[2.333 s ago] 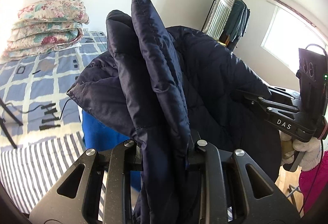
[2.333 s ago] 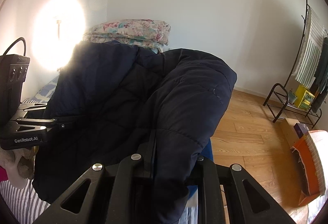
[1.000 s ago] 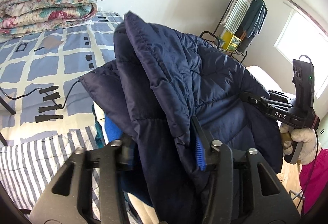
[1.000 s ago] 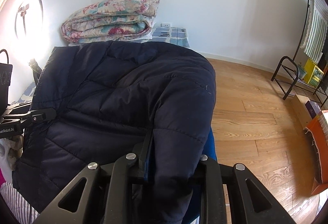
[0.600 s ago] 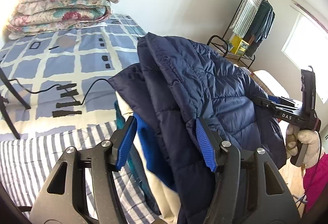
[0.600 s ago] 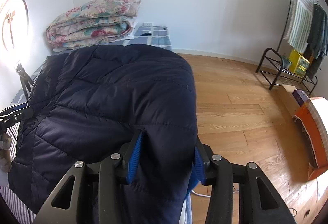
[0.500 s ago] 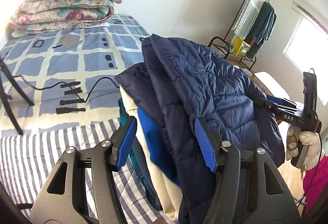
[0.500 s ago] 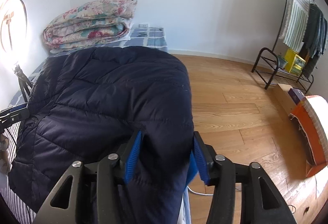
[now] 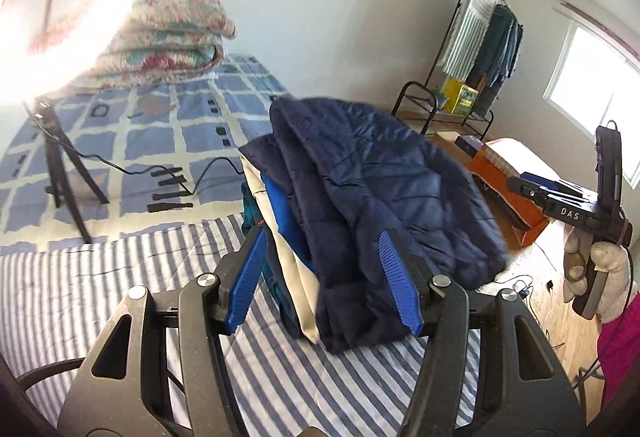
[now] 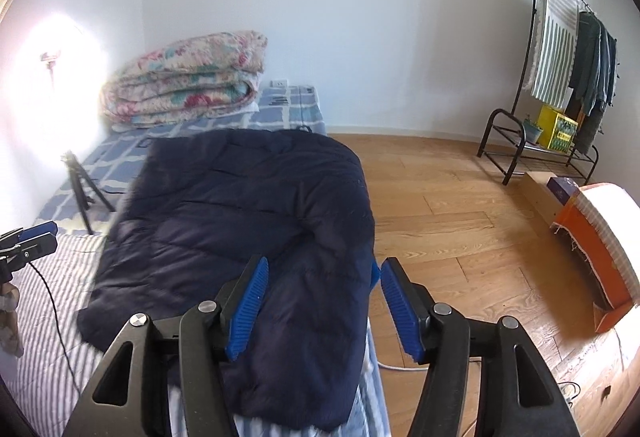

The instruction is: Fold large clothes

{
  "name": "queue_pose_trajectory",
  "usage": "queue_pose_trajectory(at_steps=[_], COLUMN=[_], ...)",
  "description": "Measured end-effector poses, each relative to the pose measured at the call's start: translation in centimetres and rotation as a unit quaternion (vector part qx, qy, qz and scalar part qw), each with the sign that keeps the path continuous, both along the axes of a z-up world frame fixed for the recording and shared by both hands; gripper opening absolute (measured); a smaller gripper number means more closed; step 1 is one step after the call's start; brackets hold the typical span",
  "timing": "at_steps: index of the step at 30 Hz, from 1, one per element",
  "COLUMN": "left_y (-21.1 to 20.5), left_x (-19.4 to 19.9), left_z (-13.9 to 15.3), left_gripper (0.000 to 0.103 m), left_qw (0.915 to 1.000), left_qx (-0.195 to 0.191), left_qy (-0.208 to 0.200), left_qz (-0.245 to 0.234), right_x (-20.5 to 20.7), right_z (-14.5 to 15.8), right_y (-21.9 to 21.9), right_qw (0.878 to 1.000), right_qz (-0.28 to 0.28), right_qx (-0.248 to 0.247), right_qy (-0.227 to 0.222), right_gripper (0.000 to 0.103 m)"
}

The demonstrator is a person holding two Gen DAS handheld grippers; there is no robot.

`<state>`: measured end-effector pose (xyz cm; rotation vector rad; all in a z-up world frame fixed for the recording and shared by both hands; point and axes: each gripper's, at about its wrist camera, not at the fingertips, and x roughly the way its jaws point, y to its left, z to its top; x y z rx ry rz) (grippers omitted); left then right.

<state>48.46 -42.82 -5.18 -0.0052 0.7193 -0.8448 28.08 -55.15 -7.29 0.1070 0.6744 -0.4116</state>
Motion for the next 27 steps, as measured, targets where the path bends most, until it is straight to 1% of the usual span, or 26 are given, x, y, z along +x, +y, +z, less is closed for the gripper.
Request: queue_pose_trajectory(at_steps=[3,6,9,12,15,19,23,25,27], left_y=[2.1,4.3,6.3,8.4,10.3,13.0,14.9,15.8,16.5], left_x=[-2.8,-5.9,-9.0,-12.0,-14.8,-19.2,-23.1,-24.8,-26.5], left_z=[2.9,5.7,8.0,9.6,10.6,11.2,10.9,10.6,10.1], left_gripper=[0.061,0.061,0.061,0.061,0.061,0.061,0.061,0.061,0.061], left_qw=[0.9998,0.9992,0.9984,0.9976,0.9971,0.9963,0.9960,0.9959,0.9959], left_qx=[-0.006,-0.012,-0.017,-0.024,-0.026,-0.024,-0.011,-0.006,0.000], left_qy=[-0.018,-0.037,-0.053,-0.065,-0.071,-0.083,-0.088,-0.090,-0.090], left_qz=[0.002,0.003,0.002,0.005,0.005,0.007,0.009,0.011,0.010], right_x=[-2.5,-4.8,-7.0,-9.5,-12.0,-15.0,-18.2,-19.9,-21.2], right_z=[2.3,4.3,6.1,7.8,8.7,8.6,8.3,7.9,7.5], right_y=[2.4,4.6,6.6,9.0,11.8,15.3,18.9,21.0,22.3], right_qw=[1.000,1.000,0.999,0.999,0.998,0.998,0.997,0.997,0.997], right_qz=[0.004,0.008,0.009,0.012,0.018,0.025,0.026,0.029,0.036], right_qx=[-0.005,-0.008,-0.018,-0.023,-0.045,-0.059,-0.068,-0.070,-0.061], right_qy=[-0.011,-0.021,-0.026,-0.030,-0.029,-0.023,-0.026,-0.032,-0.039], right_gripper=[0.064,0.065,0.065,0.066,0.071,0.071,0.072,0.078,0.078])
